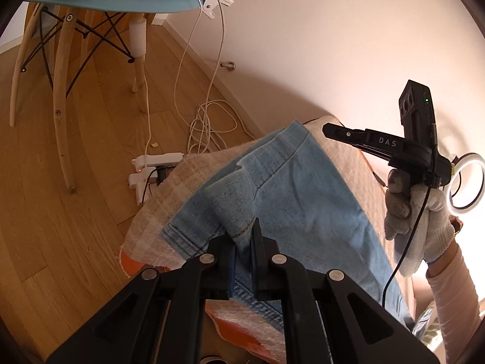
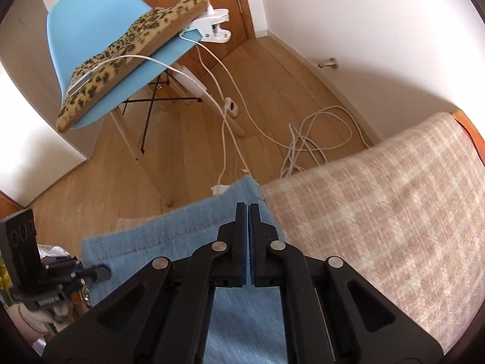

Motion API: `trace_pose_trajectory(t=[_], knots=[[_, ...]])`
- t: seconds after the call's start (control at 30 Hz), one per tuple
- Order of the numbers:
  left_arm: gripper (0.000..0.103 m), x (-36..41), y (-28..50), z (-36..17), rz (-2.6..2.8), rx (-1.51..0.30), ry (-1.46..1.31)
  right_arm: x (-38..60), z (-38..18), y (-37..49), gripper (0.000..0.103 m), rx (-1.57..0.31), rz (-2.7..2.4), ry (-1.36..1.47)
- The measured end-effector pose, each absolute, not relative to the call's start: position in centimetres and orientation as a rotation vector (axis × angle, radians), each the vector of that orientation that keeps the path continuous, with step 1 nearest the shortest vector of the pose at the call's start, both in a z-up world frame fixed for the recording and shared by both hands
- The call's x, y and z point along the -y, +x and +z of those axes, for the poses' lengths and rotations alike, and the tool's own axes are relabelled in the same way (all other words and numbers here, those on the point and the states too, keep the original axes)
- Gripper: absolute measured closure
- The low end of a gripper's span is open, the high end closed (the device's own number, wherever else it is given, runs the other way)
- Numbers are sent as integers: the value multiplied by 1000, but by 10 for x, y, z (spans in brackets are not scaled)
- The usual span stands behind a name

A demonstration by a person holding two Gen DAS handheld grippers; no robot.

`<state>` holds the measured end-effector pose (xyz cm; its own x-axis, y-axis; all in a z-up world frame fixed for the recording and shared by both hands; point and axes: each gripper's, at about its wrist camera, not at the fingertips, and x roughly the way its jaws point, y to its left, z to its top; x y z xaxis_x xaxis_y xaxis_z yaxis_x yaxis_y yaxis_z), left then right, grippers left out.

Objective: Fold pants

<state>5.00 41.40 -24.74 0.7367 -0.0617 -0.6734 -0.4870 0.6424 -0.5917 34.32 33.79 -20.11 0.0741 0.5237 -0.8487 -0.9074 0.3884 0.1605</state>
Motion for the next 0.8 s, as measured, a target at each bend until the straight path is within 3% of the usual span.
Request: trace_pose_trajectory(t=[0.2,0.3,0.67,0.7,0.73,0.77,0.8], knots=[[92,-415,52,-243,278,-788,-822,-283,-175,345,95,-1000,1119,-377],[81,-405,51,-232,349,-825,-667,-244,-158,335,95,-974,1098,-347],[81,-375,19,-180,236,-780,-551,-64,-106,258,94,-892,1023,-223],[73,-368,20,-174,212,-788,-541,-47,-102,251,94,-881,1002,-205],[59,-359,24,-169,181,-798,-534,-25,-97,241,94,-863,968,-190],[53,-351,24,-164,145,-787,-523,-9,-94,235,91,-852,946,-181],[44,-341,27,-158,123,-777,-507,8,-90,228,77,-842,921,-172]])
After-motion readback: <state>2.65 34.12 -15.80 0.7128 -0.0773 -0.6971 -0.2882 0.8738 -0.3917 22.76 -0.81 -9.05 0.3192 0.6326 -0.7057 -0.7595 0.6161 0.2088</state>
